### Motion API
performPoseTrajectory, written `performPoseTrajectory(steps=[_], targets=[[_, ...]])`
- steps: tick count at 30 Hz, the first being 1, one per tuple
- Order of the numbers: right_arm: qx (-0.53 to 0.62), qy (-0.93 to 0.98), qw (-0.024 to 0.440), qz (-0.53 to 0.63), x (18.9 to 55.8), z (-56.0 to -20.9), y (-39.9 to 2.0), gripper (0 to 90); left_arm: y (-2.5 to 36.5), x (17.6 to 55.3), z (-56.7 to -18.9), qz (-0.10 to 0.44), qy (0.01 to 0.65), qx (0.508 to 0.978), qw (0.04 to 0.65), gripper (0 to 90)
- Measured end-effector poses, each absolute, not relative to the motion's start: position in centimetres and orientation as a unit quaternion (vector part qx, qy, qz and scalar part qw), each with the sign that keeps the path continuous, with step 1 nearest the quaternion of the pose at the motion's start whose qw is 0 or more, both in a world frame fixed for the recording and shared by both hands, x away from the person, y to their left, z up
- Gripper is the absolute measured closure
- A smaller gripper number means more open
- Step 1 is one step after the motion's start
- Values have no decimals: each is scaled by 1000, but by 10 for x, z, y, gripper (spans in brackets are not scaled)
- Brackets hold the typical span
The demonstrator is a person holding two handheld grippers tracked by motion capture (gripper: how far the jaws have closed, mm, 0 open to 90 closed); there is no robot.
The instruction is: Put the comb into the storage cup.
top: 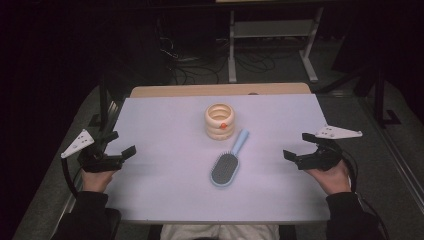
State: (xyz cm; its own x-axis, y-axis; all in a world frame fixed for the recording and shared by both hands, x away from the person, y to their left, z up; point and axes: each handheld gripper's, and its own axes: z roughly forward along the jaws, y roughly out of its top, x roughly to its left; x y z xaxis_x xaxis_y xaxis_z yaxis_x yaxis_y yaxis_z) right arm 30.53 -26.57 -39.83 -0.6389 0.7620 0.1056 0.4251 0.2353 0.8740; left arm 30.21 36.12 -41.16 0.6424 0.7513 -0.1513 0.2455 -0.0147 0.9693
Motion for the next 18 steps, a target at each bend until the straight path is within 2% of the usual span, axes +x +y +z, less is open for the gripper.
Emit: performPoseTrajectory(steps=[18], targets=[[383, 768, 173, 483, 303, -396, -265, 0, 361, 300, -412, 203, 366, 675, 608, 0]])
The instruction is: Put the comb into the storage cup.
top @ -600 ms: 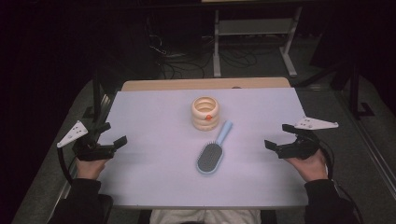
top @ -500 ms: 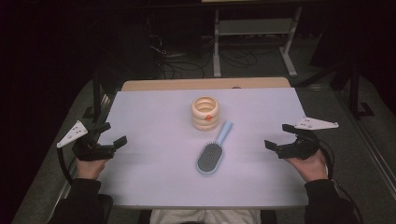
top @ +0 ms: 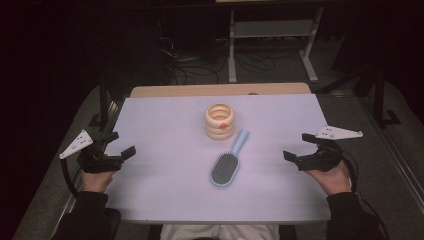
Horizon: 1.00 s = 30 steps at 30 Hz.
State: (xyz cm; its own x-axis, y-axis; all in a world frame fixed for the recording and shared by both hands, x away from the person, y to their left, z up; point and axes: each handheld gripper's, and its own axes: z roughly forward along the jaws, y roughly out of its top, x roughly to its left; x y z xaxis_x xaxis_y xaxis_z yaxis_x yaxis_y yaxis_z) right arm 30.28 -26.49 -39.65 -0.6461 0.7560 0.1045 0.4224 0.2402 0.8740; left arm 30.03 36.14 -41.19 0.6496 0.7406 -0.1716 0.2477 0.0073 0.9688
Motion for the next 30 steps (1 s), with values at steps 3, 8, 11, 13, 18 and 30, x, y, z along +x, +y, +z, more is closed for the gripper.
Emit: performPoseTrajectory(steps=[3, 8, 11, 13, 18, 30], targets=[[383, 769, 173, 482, 302, -396, -265, 0, 361, 300, -412, 201, 367, 675, 608, 0], [380, 772, 179, 476, 299, -392, -266, 0, 361, 299, -412, 201, 367, 675, 608, 0], [380, 771, 176, 480, 298, -390, -268, 0, 361, 298, -413, 199, 368, 673, 610, 0], [380, 770, 173, 482, 297, -388, -269, 0, 361, 298, -413, 199, 370, 672, 610, 0], [381, 772, 167, 481, 300, -382, -271, 0, 362, 297, -414, 196, 375, 668, 613, 0], [355, 792, 164, 468, 309, -357, -256, 0, 363, 297, -414, 193, 378, 665, 615, 0]])
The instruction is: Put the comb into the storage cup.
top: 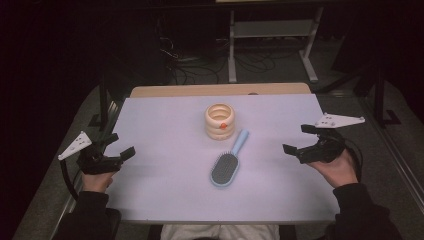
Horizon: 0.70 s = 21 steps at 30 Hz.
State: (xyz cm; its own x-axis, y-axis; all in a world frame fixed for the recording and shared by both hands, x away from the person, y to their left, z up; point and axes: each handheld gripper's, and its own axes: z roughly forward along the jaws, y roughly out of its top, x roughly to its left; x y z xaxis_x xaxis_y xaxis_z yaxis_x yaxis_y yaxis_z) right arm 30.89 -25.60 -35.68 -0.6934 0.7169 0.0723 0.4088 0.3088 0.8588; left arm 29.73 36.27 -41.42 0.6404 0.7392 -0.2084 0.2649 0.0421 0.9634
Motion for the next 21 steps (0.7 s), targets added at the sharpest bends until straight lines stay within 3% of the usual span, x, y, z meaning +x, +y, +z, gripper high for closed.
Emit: performPoseTrajectory(steps=[21], targets=[[334, 817, 150, 446, 334, -344, -231, 0, 363, 298, -415, 190, 379, 665, 615, 0]])
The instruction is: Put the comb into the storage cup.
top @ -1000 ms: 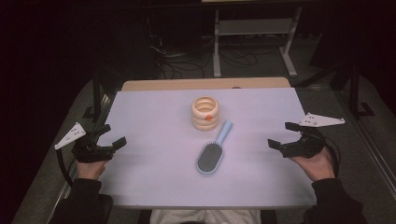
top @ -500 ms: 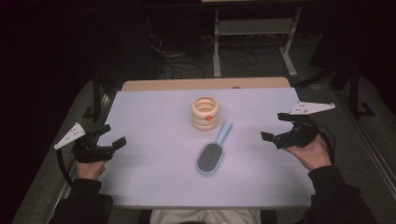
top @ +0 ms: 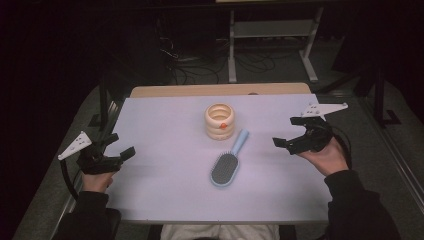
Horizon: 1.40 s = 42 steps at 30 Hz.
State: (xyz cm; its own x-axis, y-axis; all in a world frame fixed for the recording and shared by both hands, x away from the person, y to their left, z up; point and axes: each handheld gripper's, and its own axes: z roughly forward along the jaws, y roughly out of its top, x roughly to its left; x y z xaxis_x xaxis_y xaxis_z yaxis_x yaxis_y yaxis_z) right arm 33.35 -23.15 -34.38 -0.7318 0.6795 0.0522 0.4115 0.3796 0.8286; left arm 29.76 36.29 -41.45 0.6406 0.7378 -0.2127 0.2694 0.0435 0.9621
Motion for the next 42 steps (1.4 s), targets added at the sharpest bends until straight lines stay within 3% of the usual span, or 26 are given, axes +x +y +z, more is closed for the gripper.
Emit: performPoseTrajectory(steps=[42], targets=[[295, 860, 120, 399, 367, -351, -177, 0, 362, 298, -415, 185, 373, 668, 616, 0]])
